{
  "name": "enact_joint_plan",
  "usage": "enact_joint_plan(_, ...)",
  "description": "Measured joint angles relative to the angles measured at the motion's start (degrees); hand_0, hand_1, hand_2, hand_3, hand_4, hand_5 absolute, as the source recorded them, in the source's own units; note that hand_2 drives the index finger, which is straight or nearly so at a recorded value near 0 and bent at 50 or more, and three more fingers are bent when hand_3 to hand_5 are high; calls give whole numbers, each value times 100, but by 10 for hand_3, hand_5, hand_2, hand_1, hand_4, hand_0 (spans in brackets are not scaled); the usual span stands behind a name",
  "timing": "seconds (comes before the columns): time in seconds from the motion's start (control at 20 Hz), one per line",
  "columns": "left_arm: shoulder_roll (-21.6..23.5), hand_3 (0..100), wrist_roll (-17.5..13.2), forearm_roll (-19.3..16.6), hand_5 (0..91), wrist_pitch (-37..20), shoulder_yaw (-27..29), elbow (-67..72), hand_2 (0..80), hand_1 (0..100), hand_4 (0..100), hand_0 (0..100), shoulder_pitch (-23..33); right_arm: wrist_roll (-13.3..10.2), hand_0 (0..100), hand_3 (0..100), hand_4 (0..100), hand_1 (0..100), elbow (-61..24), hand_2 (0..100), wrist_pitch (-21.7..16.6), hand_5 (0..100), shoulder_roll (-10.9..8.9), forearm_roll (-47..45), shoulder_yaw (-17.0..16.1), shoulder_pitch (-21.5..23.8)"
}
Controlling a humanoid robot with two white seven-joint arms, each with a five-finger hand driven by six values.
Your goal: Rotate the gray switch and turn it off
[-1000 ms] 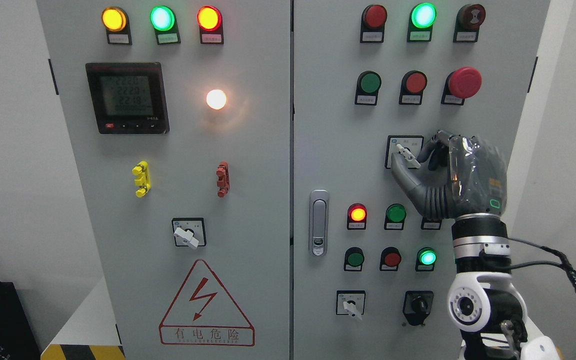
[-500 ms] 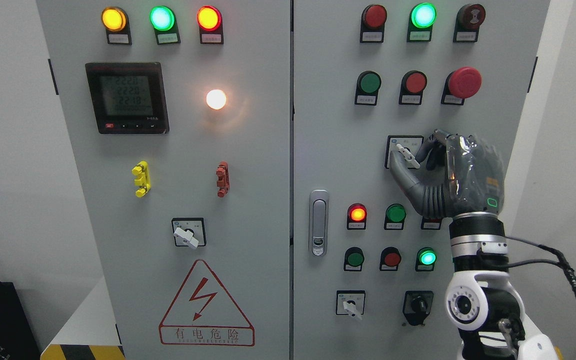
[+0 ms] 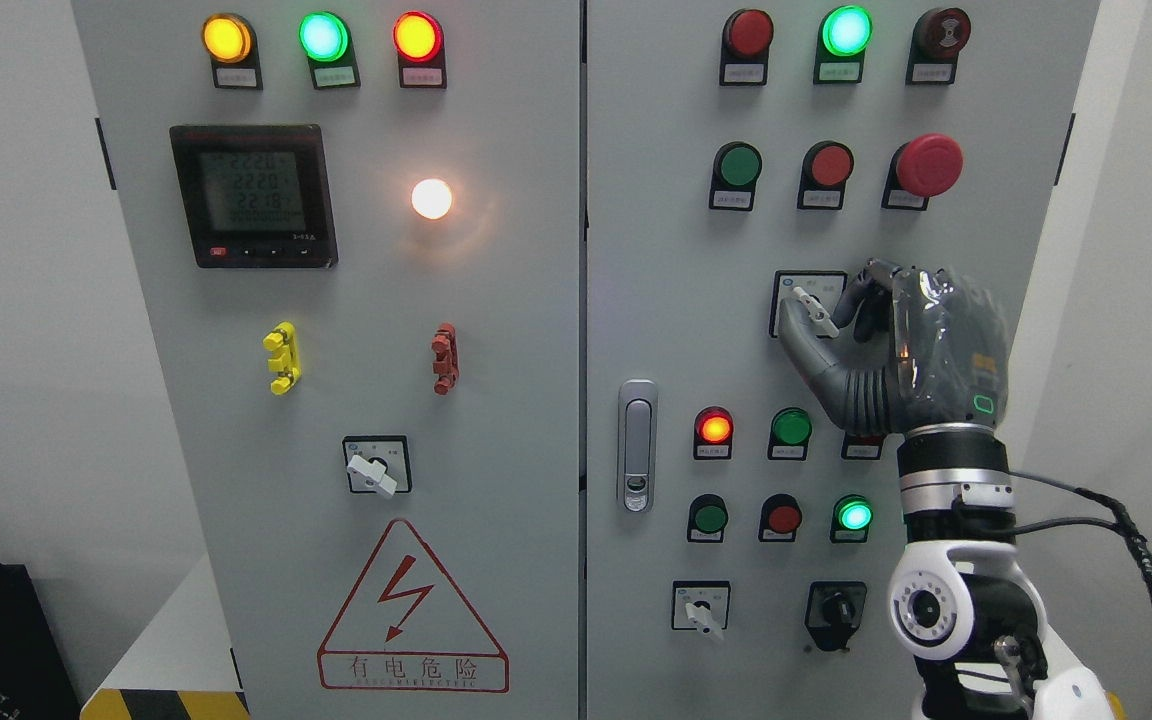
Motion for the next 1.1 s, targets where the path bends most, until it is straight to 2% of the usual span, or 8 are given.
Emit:
enact_joint_plan(0.65,0,0,-1,0,0,0,0,0,0,389,0,120,0,-4,442,915,868,367,49,739,-3,1000,6,-16,57,-54)
enact_joint_plan(1.1,0,0,-2,0,0,0,0,0,0,389,0,120,0,-35,548,932,878,333,74,749,-3,1000,46,-23,86,-59)
